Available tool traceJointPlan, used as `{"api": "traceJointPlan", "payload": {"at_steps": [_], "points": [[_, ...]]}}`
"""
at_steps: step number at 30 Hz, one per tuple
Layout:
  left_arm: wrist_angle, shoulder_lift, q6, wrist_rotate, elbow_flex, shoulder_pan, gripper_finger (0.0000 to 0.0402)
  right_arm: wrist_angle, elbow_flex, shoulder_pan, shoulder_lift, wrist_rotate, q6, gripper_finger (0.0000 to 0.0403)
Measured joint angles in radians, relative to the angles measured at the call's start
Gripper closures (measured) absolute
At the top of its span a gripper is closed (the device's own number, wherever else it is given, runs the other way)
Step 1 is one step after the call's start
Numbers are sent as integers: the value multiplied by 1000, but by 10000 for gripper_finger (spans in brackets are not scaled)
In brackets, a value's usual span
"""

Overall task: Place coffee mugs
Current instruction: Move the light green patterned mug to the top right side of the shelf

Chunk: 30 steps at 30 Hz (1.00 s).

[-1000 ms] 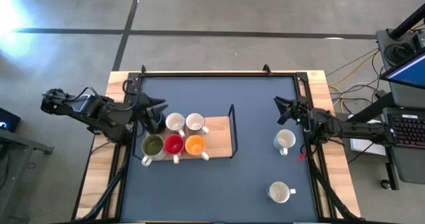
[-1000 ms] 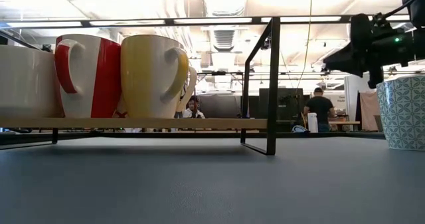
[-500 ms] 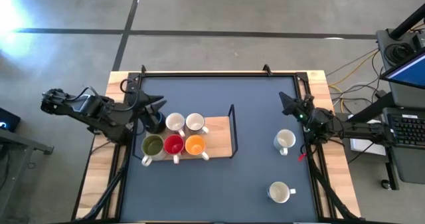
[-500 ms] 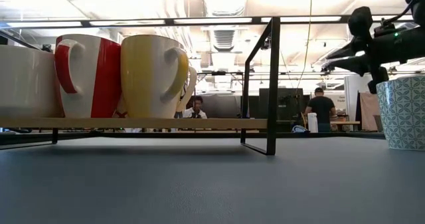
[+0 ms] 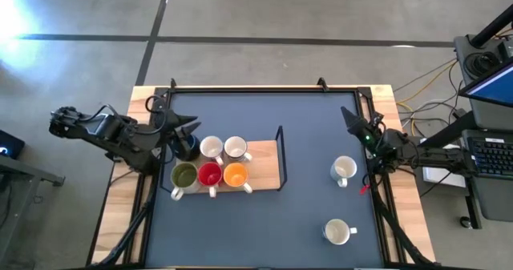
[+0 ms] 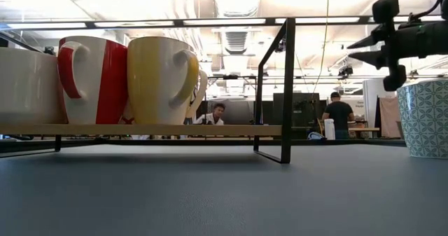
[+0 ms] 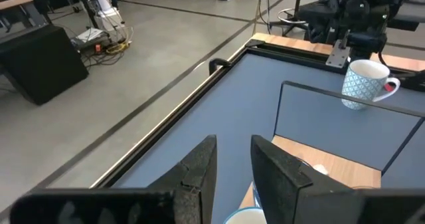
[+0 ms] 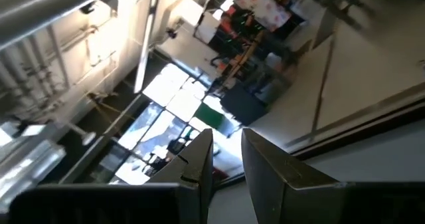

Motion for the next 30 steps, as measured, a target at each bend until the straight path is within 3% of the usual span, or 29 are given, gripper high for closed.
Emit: {"api": "traceJointPlan", "payload": {"at_steps": [13, 17, 20, 26, 30], "points": [[-1, -49, 29, 0, 0, 0, 326, 202, 0, 0, 23, -285, 61, 335], [-3, -64, 29, 1, 0, 0, 326, 133, 47, 0, 77, -380, 115, 335], [-4, -75, 29, 1, 0, 0, 326, -35, 141, 0, 137, -403, 104, 335], [-39, -90, 29, 2, 0, 0, 326, -729, 389, 0, 214, -425, 167, 335], [-74, -94, 29, 2, 0, 0, 326, -1004, 536, 0, 249, -441, 171, 335]]}}
